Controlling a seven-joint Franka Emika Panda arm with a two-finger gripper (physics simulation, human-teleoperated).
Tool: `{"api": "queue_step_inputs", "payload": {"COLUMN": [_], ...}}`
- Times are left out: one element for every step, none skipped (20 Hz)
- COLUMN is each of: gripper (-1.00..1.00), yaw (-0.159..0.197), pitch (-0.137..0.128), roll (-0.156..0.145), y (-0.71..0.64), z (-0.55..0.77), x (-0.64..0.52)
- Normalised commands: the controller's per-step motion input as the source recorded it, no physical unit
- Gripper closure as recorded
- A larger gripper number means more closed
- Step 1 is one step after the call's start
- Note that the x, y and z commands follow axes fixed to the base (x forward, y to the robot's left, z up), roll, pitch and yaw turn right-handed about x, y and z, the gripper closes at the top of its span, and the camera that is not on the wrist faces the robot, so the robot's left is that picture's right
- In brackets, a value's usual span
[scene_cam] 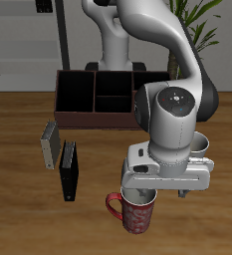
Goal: Place the red mug into the back desk caddy's right compartment
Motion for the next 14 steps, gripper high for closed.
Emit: {"api": "queue_step_inputs", "payload": {"gripper": [-1.00,-1.00,-1.00,-1.00,1.00,1.00,1.00,1.00,1.00,1.00,1.00,1.00,1.00,1.00], "yaw": [-0.026,-0.051,0.047,0.007,-0.008,-0.008,0.001,-0.005,-0.014,-0.019,0.000,0.002,-0.004,-0.004], "pitch": [0.027,0.044,0.029,0.026,0.030,0.040,0.003,0.014,0.004,0.005,0.006,0.006,-0.017,-0.002], "roll": [0.005,-0.016,-0.002,-0.009,0.006,-0.015,-0.017,-0.019,-0.012,-0.013,0.000,0.010,-0.012,0.015], "y": [-0.04,-0.12,0.01,-0.06,-0.09,-0.10,-0.09,-0.12,-0.09,-0.11,-0.06,-0.06,-0.06,-0.01], "z": [-0.21,-0.27,-0.29,-0.21,-0.18,-0.18,-0.08,-0.10,-0.05,-0.01,-0.03,-0.03,0.03,0.03], "x": [0.00,0.05,0.05,0.03,0.11,0.05,-0.01,0.01,-0.01,0.01,0.01,0.07,0.02,0.02]}}
